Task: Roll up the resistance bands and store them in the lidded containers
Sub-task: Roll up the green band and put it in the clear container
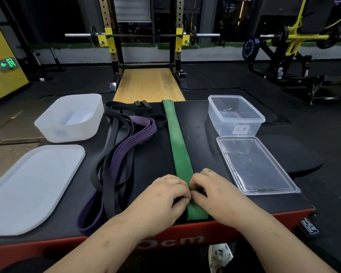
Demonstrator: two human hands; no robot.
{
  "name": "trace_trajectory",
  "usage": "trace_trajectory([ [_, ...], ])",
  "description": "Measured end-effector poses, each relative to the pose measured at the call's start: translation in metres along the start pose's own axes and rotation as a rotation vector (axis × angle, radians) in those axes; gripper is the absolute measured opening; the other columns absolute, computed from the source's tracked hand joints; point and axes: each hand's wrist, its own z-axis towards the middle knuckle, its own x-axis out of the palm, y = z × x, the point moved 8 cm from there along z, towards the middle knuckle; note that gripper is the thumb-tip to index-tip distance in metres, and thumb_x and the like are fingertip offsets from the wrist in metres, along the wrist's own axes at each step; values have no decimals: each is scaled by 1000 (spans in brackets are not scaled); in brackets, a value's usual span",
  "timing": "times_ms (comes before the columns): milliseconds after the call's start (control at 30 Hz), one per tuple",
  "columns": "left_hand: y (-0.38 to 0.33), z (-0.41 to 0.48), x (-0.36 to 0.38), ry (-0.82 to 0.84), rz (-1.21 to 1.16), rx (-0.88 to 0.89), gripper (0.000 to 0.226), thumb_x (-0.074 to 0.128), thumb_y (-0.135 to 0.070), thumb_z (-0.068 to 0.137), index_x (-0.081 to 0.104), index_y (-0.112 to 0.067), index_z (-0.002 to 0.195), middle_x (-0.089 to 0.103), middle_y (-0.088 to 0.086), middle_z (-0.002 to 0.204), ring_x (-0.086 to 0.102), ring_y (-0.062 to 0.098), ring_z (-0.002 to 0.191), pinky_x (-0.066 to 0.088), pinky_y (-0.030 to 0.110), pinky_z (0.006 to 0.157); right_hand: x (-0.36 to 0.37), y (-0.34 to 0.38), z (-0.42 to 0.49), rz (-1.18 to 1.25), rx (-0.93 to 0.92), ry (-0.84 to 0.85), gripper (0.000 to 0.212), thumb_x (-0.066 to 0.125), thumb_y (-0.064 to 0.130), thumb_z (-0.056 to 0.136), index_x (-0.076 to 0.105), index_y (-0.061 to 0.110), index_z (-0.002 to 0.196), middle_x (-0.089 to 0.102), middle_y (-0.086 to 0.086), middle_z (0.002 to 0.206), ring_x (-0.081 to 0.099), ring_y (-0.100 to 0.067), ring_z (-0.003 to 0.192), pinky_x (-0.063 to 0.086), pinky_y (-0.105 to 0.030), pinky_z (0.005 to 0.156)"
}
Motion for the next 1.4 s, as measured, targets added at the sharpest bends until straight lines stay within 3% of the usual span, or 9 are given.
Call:
trace_trajectory([
  [167, -12, -13, 4, 6, -21, 19, 23, 61, -52, 91, 61, -30, 97, 56, -18, 114, 50, 1, 121, 42, 22, 102, 4, -2, -1, 6, -50, 22, 8, 57, 38, 100, 52, 36, 93, 45, 14, 101, 51, -7, 94, 47, -34, 90],
  [267, -9, -18, 13, 19, 17, 17, 32, 62, -63, 85, 56, -32, 93, 53, -22, 120, 42, -1, 133, 42, 25, 105, 0, -6, -5, 54, -46, 23, 5, 60, 39, 98, 57, 37, 95, 48, 15, 101, 52, -4, 94, 44, -25, 87],
  [433, -6, -15, 14, 3, -8, 52, 31, 61, -58, 90, 67, -27, 93, 56, -20, 124, 37, -5, 137, 31, 19, 112, -13, -6, -22, 126, -111, 99, 8, 69, 36, 91, 64, 41, 87, 54, 22, 113, 55, -1, 110, 40, -17, 89],
  [567, -1, -11, 13, 13, -48, 33, 31, 61, -56, 90, 72, -27, 92, 59, -21, 120, 42, -4, 134, 36, 24, 111, -17, -4, -28, 142, -149, 194, 16, 78, 47, 82, 68, 42, 94, 54, 27, 121, 53, 4, 120, 37, -12, 100],
  [800, -1, -9, 14, 33, -67, -12, 22, 69, -46, 92, 78, -26, 91, 63, -21, 116, 41, -8, 131, 26, 8, 109, -9, -5, -25, 101, -181, 143, 28, 72, 64, 72, 61, 45, 88, 55, 22, 112, 57, -4, 112, 47, -33, 98],
  [967, -2, -11, 14, 25, -54, -34, 22, 70, -47, 91, 76, -25, 91, 64, -21, 119, 39, -10, 133, 23, 4, 107, -9, -9, -25, 129, -149, 159, 18, 80, 52, 78, 70, 42, 88, 53, 26, 116, 55, 0, 116, 44, -33, 103],
  [1200, -8, -20, 16, 19, 33, -26, 33, 67, -57, 86, 65, -29, 104, 66, -16, 126, 42, -6, 139, 37, 21, 114, -5, -8, -26, 116, -193, 166, 13, 73, 52, 85, 74, 40, 90, 53, 25, 116, 56, -1, 116, 45, -34, 103],
  [1333, -10, -17, 13, 0, -12, -39, 20, 66, -44, 94, 73, -25, 98, 68, -18, 122, 43, -8, 135, 28, 8, 112, -4, -7, -26, 111, -210, 159, 12, 71, 48, 90, 73, 37, 90, 54, 24, 114, 56, -1, 114, 45, -33, 102],
  [1400, -8, -15, 12, 0, -35, -61, 18, 66, -39, 96, 75, -23, 97, 67, -19, 121, 44, -8, 133, 26, 5, 110, -5, -6, -25, 118, -199, 130, 21, 65, 58, 86, 71, 38, 88, 55, 25, 113, 57, -1, 113, 46, -31, 101],
])
